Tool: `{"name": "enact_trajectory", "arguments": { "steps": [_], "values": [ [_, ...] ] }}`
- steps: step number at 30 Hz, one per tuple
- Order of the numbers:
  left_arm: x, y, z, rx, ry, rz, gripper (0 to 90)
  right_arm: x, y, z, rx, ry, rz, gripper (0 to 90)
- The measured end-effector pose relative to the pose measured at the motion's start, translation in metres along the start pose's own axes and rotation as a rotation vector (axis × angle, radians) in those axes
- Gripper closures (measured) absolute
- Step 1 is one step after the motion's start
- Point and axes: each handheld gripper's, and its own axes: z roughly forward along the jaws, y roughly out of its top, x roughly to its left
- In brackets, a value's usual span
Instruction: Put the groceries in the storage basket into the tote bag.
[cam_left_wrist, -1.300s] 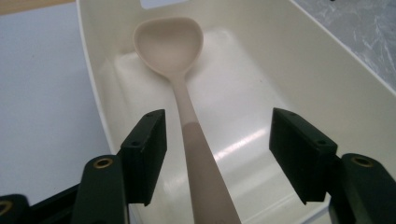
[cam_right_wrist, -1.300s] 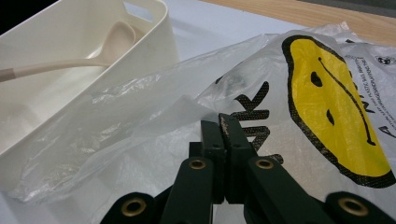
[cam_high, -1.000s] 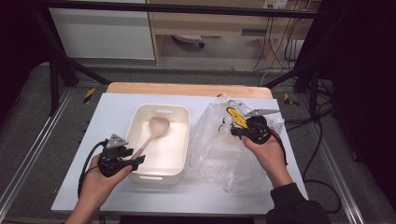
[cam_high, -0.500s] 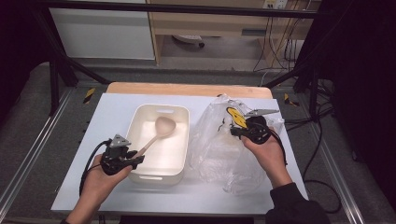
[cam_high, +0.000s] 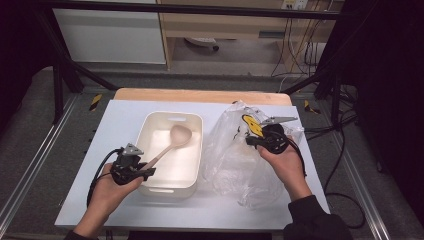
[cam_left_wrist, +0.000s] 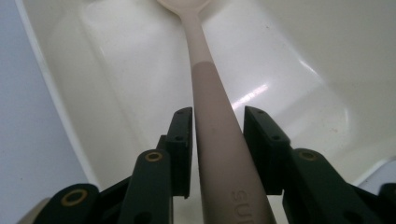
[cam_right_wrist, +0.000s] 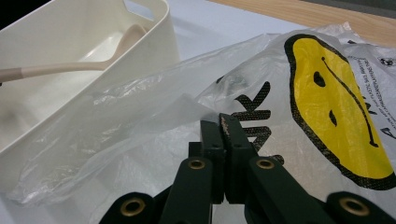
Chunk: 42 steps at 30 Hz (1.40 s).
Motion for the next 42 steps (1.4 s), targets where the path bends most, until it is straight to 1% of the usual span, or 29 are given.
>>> {"name": "enact_trajectory", "arguments": {
  "steps": [4, 6, 7, 8, 10, 12, 13, 17, 20, 22, 25, 29, 30, 31, 33, 35, 41, 42],
  "values": [
    [0.0, -0.001, -0.001, -0.022, 0.011, -0.017, 66.6, 0.001, 0.001, -0.001, 0.004, -0.003, 0.001, 90.0],
    [0.001, -0.002, -0.002, -0.033, 0.009, -0.009, 68.0, 0.0, 0.001, 0.0, 0.003, -0.005, 0.0, 90.0],
    [0.001, -0.003, -0.002, -0.031, 0.003, -0.005, 68.2, 0.0, 0.001, 0.0, 0.005, -0.005, 0.001, 90.0],
    [0.001, -0.003, -0.002, -0.039, 0.003, -0.01, 68.3, -0.001, 0.001, 0.0, 0.007, -0.007, 0.0, 90.0],
    [0.001, -0.003, -0.003, -0.037, 0.007, -0.003, 68.4, 0.0, 0.001, 0.0, 0.01, -0.008, 0.002, 90.0],
    [0.001, -0.004, -0.004, -0.052, 0.021, -0.003, 68.4, 0.0, 0.001, 0.0, 0.008, -0.007, 0.002, 90.0],
    [0.002, -0.004, -0.005, -0.064, 0.025, -0.009, 68.4, 0.001, 0.001, 0.0, 0.008, -0.006, -0.001, 90.0],
    [0.003, -0.003, -0.012, -0.111, 0.032, -0.018, 68.5, 0.0, 0.0, 0.001, 0.008, -0.005, -0.001, 90.0],
    [0.002, -0.003, -0.022, -0.155, 0.024, -0.017, 68.4, -0.001, 0.0, 0.002, 0.011, -0.009, -0.001, 90.0],
    [-0.001, -0.003, -0.028, -0.177, 0.016, -0.012, 68.5, -0.001, 0.0, 0.003, 0.016, -0.001, -0.008, 90.0],
    [-0.006, -0.002, -0.037, -0.199, -0.002, 0.002, 68.5, 0.0, 0.001, 0.004, 0.025, 0.003, -0.009, 90.0],
    [-0.015, 0.001, -0.048, -0.227, -0.006, 0.028, 68.5, 0.0, 0.001, 0.004, 0.032, 0.005, -0.01, 90.0],
    [-0.017, 0.002, -0.05, -0.233, -0.023, 0.034, 68.4, 0.0, 0.002, 0.005, 0.032, 0.007, -0.008, 90.0],
    [-0.02, 0.003, -0.052, -0.241, -0.029, 0.036, 68.4, 0.0, 0.002, 0.005, 0.034, 0.012, -0.004, 90.0],
    [-0.024, 0.005, -0.056, -0.246, -0.036, 0.051, 68.5, -0.001, 0.003, 0.005, 0.036, 0.018, 0.001, 90.0],
    [-0.027, 0.006, -0.058, -0.247, -0.047, 0.058, 68.5, -0.002, 0.006, 0.006, 0.038, 0.023, 0.008, 90.0],
    [-0.031, 0.006, -0.058, -0.239, -0.081, 0.07, 68.5, -0.004, 0.014, 0.009, 0.053, 0.031, 0.013, 90.0],
    [-0.032, 0.007, -0.058, -0.242, -0.088, 0.064, 68.5, -0.004, 0.015, 0.01, 0.056, 0.034, 0.007, 90.0]
  ]
}}
